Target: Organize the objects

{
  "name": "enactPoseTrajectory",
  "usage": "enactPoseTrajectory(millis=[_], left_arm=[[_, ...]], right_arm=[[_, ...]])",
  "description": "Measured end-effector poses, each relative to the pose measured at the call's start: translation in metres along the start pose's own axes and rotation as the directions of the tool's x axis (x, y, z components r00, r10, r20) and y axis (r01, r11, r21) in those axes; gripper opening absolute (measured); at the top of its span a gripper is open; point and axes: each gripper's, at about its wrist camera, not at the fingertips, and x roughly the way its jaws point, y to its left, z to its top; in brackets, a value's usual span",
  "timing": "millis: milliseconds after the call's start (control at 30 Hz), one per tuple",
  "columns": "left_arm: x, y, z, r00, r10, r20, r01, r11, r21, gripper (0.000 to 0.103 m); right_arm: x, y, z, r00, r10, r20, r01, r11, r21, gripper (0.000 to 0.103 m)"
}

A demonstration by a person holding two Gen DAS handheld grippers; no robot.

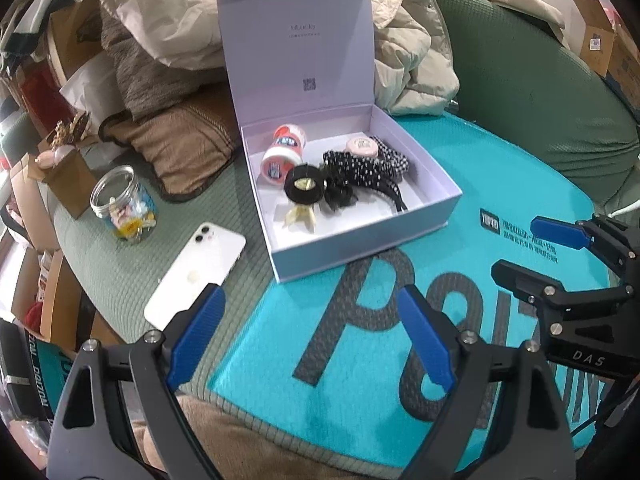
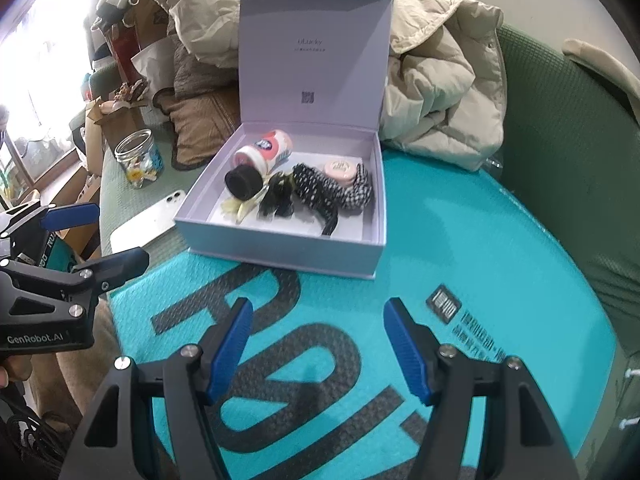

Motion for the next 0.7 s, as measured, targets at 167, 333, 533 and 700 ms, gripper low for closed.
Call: enactPoseTrajectory(millis=[167,333,533,700], left_arm=[[-0.005,0.0,-0.017,1.0,0.01,-0.009,-0.01,1.0,0.0,0.088],[-0.013,-0.004,-0.033,1.0,0.031,0.0,-0.031,0.999,0.013,0.088],[-0.022,-0.007,-0.045,0.999,0.051,0.015,-0.052,0.998,0.026,0.088],[-0.024,-0.005,-0.052,0.999,0.032,-0.002,-0.032,0.999,0.001,0.088]], right_arm=[[-0.003,0.006,-0.017,1.0,0.001,-0.014,-0.001,1.0,0.013,0.069],[-0.009,0.012,-0.034,1.0,0.005,-0.01,-0.004,1.0,0.024,0.069],[-0.016,0.014,-0.05,1.0,0.003,0.003,-0.003,0.999,0.038,0.069],[-0.022,0.017,-0.057,1.0,-0.001,0.009,0.0,1.0,0.031,0.069]])
